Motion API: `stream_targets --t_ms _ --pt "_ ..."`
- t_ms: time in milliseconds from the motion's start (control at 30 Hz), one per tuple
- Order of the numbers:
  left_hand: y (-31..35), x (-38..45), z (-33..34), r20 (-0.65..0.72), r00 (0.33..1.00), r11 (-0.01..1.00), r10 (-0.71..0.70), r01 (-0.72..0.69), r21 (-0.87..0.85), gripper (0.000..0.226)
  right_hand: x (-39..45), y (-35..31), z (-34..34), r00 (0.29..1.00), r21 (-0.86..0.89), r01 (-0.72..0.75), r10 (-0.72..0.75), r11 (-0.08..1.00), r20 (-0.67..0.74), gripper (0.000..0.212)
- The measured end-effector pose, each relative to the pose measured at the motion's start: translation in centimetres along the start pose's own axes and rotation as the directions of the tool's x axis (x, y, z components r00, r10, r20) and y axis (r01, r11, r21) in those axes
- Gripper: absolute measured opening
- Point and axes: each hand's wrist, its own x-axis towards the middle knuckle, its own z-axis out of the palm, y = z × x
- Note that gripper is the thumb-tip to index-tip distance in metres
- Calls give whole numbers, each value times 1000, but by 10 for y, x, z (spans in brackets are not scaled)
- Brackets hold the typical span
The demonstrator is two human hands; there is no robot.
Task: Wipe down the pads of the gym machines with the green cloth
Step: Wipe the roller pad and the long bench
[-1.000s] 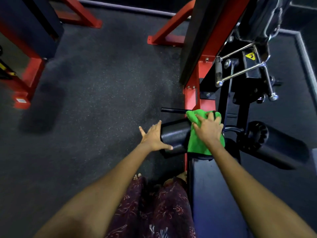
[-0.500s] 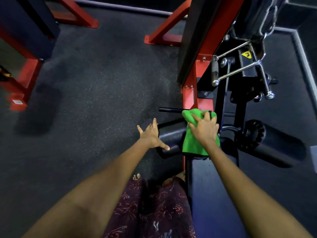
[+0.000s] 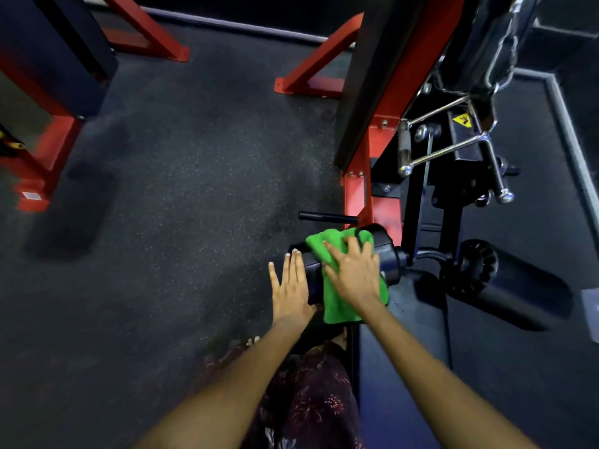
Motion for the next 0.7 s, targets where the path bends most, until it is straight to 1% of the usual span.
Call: stream_targets --t_ms 67,133,167,233,267,333,400,467,500,533,567,667,700 --pt "-7 5 -5 -25 999 993 48 -50 -103 120 13 28 -6 991 34 -134 135 990 -18 50" --pt "-22 16 -16 -69 995 963 75 -90 -254 120 26 41 -11 963 103 -265 268 959 -16 48" --pt "-29 24 -24 -80 994 933 72 -96 -346 116 32 41 -13 951 112 -304 308 946 -15 47" --pt "-42 45 -43 -25 997 864 66 -70 -499 108 35 31 -14 936 77 -347 350 935 -26 47" --pt "-45 55 -51 25 997 852 73 -49 -521 109 32 22 -14 935 57 -351 353 935 -33 48" --pt "-48 72 -61 134 988 896 81 -13 -445 124 22 -3 -9 957 41 -288 289 957 -5 49" --pt "-46 83 -63 252 965 942 75 14 -334 133 8 -25 -1 991 40 -132 130 990 31 51" --pt "-44 88 -64 375 922 951 93 29 -307 130 -3 -28 3 1000 52 -5 4 999 27 51" --pt "-44 88 -64 423 898 941 117 36 -337 127 -3 -20 2 1000 52 23 -24 998 18 51" --pt "-44 87 -63 454 880 924 141 48 -379 122 -1 -9 1 1000 46 17 -18 999 11 51" --pt "-43 85 -61 456 875 908 159 52 -416 117 4 5 0 1000 45 -25 25 999 1 51" --pt "-41 74 -56 411 901 908 142 47 -417 112 18 38 -10 969 107 -241 245 965 -26 48" --pt "-40 71 -54 395 909 913 130 45 -405 113 22 40 -12 956 110 -288 293 951 -33 48"
